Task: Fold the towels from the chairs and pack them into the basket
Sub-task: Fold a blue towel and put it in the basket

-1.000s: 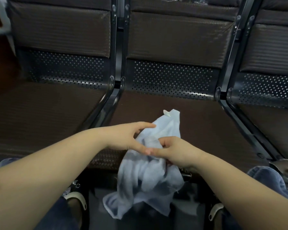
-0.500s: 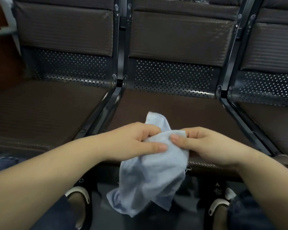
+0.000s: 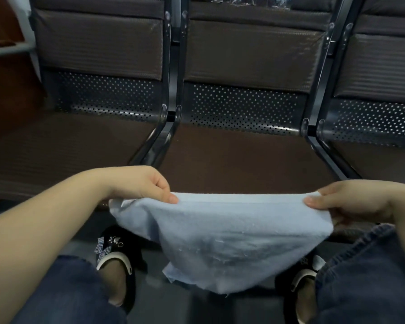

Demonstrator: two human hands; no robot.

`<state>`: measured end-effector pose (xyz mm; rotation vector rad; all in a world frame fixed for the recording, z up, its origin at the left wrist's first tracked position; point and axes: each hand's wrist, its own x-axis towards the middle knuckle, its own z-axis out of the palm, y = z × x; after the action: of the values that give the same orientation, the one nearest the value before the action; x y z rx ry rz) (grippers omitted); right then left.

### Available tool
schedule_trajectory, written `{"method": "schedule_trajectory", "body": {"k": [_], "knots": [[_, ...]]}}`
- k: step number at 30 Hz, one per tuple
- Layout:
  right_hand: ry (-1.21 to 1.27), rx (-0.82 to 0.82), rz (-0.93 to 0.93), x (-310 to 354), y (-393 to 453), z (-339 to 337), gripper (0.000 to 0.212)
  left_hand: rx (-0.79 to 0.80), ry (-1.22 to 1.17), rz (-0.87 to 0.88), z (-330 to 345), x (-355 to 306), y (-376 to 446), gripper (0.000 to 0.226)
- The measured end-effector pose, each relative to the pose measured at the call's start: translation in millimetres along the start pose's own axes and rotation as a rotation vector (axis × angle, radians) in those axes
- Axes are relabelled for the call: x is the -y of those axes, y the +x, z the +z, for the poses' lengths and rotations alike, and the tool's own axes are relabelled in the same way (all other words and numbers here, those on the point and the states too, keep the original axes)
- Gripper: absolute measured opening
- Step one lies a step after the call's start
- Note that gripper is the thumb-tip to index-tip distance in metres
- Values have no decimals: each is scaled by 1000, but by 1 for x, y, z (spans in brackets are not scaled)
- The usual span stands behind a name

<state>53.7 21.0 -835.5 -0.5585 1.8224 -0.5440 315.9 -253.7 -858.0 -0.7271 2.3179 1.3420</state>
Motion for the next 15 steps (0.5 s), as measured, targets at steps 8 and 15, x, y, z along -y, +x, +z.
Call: {"method": "schedule_trajectory", "body": {"k": [8,15], "knots": [[65,-158,230,-20,0,-13,18,51,-94,-54,-13,34,4,75],[-292,-486,159,-13,16,-18,32,-373,125,-149,-14,24,22,25]]}}
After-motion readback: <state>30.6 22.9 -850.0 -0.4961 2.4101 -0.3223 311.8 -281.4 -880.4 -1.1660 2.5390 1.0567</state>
